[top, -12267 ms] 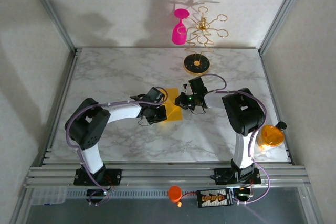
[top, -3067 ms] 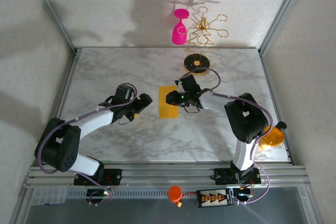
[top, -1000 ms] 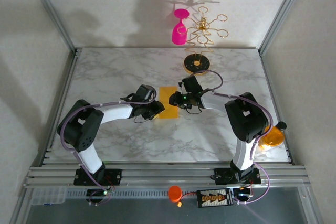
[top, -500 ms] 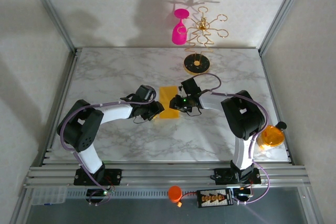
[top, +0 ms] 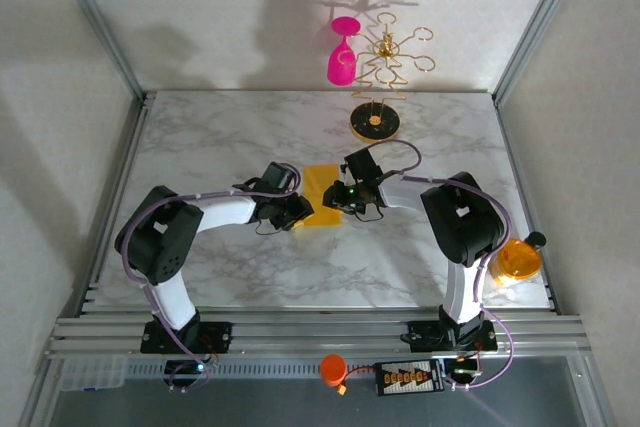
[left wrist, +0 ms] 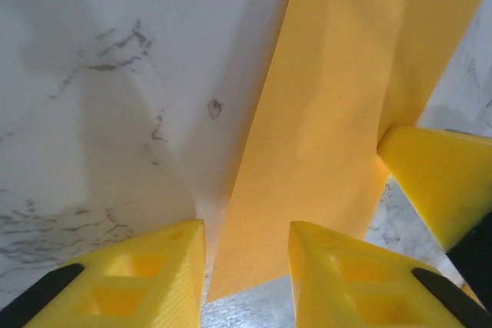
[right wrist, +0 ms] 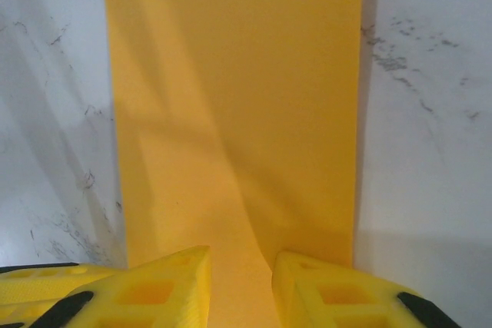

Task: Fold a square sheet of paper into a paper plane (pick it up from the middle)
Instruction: Move the paper to the center of the table, then third fold the triangle at the center of the table.

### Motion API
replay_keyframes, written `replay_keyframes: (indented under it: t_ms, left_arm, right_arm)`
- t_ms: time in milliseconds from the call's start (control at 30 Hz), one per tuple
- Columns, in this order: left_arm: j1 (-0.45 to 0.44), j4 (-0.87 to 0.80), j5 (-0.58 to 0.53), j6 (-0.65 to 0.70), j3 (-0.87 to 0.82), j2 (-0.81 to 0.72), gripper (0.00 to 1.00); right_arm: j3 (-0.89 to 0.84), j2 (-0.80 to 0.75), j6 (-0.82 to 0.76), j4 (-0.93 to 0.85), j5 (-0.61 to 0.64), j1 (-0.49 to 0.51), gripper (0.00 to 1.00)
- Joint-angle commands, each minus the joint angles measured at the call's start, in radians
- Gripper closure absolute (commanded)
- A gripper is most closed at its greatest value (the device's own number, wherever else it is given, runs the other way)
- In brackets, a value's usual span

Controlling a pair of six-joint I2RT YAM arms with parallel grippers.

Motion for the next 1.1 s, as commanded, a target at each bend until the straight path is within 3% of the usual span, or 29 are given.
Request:
replay_keyframes:
  t_ms: [0,700,1067]
  left_arm:
    - [-0.006,0.012,0.050,0.023,0.028,0.018,0.68]
    - [0.080,0.121,0.113,0.035,0.039,0.068,0.72]
    - [0.100,0.141,0.127,0.036,0.073,0.103,0.81]
  right_arm:
    - [-0.041,0.068,0.013,-0.083,0.081,-0.003,0.70]
    - [-0.064,0.054,0.021,-0.052,0.050,-0.011,0.71]
    - [-0.073,0.050,0.023,-0.043,0.050,-0.011,0.71]
